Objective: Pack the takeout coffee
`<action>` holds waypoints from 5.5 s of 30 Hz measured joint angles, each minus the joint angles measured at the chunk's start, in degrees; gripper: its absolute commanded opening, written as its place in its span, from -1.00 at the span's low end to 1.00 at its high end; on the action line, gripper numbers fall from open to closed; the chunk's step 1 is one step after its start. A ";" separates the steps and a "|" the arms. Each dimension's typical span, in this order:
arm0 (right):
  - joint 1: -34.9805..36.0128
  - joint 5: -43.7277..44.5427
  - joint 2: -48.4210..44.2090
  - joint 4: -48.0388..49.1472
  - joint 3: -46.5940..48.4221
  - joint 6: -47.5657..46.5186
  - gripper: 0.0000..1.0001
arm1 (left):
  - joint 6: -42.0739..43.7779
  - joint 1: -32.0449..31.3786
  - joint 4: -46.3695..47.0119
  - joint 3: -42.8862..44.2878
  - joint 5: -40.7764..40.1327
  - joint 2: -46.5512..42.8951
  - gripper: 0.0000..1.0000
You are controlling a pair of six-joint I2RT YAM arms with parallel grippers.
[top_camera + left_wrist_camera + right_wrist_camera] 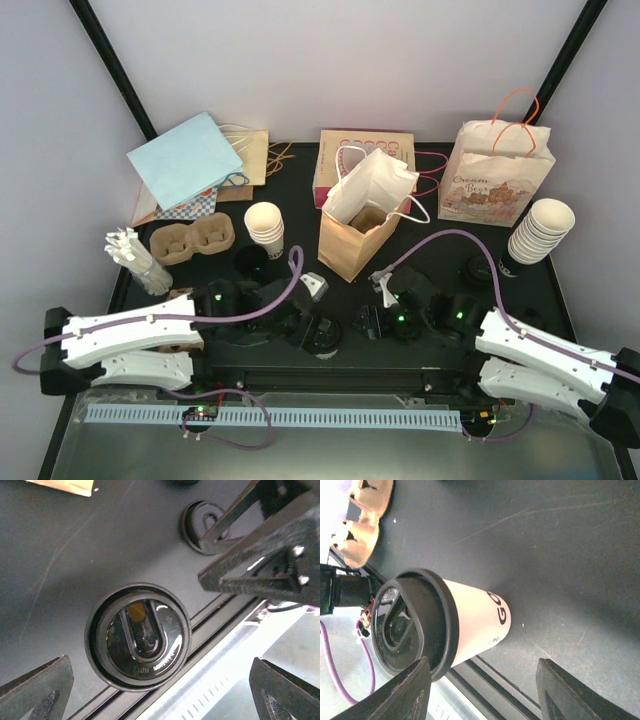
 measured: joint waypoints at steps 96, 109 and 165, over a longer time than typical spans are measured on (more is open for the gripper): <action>-4.83 -19.34 7.61 28.89 -12.20 6.73 -0.42 | -1.92 -6.80 -4.22 2.60 -9.66 16.90 0.26; -7.67 -26.08 12.76 34.69 -12.79 7.69 -0.47 | -0.59 -7.82 -3.76 1.77 -11.15 17.03 0.26; -12.22 -21.46 2.75 25.16 -13.46 3.56 -0.46 | 10.34 -9.22 6.40 0.11 -9.31 17.51 0.23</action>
